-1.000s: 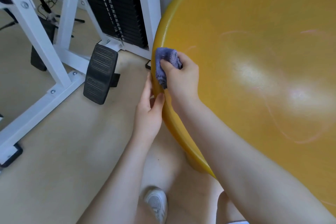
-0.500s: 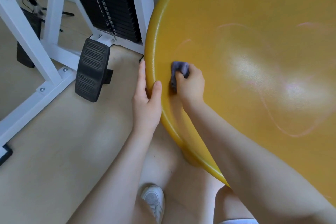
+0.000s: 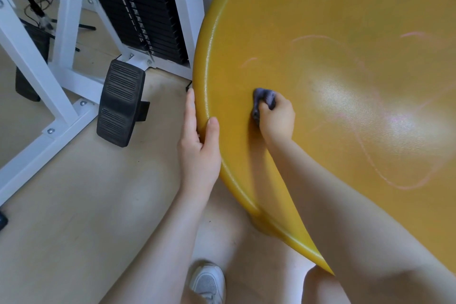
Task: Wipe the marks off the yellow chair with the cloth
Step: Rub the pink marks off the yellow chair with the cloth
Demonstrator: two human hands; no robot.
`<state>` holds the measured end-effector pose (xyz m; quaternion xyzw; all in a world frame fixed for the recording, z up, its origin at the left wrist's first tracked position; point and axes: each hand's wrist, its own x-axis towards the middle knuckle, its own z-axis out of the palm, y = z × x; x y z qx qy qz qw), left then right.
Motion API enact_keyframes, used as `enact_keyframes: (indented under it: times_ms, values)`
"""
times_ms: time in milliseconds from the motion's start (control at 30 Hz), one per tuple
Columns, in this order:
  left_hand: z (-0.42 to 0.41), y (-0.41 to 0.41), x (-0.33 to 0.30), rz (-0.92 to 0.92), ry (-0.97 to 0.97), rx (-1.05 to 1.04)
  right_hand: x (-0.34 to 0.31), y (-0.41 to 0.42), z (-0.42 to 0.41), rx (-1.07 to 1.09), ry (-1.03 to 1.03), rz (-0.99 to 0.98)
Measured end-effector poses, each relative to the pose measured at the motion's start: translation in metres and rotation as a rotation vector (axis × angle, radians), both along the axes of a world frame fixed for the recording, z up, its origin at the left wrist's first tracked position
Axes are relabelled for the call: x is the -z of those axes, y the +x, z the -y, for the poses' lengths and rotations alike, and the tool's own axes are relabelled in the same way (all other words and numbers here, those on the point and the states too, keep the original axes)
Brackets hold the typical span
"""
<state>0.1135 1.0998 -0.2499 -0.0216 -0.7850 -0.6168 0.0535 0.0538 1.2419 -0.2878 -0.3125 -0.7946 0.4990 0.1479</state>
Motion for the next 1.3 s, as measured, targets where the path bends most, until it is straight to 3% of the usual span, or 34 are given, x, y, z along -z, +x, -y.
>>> enact_keyframes:
  times_ms: [133, 433, 533, 667, 733, 800, 900, 1000, 1100, 1200, 1300]
  values:
    - [-0.002, 0.002, -0.001, 0.006, 0.006, -0.027, -0.011, -0.007, 0.006, 0.030, -0.012, 0.032]
    - [-0.007, 0.002, -0.004, 0.032, 0.059, -0.077, -0.073, -0.028, 0.050, -0.072, -0.219, -0.425]
    - [-0.007, 0.000, -0.005, 0.023, 0.034, -0.075, -0.043, -0.020, 0.033, -0.055, -0.270, -0.329]
    - [-0.003, -0.001, -0.010, 0.051, -0.046, -0.036, 0.016, 0.030, -0.012, -0.067, -0.110, 0.004]
    - [-0.002, 0.001, -0.014, 0.012, -0.192, -0.076, 0.030, 0.057, -0.032, -0.132, -0.039, 0.120]
    - [-0.004, 0.009, -0.019, -0.151, -0.493, -0.115, 0.032, 0.080, -0.043, -0.237, 0.077, 0.200]
    - [-0.021, 0.024, -0.023, -0.318, -0.795, 0.126, 0.029, 0.122, -0.054, -0.383, 0.467, 0.251]
    - [-0.042, 0.027, -0.019, -0.258, -1.009, 0.505, 0.027, 0.170, -0.057, -0.521, 0.714, 0.127]
    - [-0.065, 0.021, -0.003, -0.162, -1.303, 0.744, 0.038, 0.193, -0.060, -0.540, 0.736, 0.031]
    - [-0.088, 0.016, 0.013, -0.016, -1.503, 0.902, 0.047, 0.184, -0.066, -0.496, 0.754, 0.030]
    - [-0.103, 0.007, 0.022, 0.034, -1.634, 0.980, 0.055, 0.160, -0.074, -0.452, 0.896, 0.101]
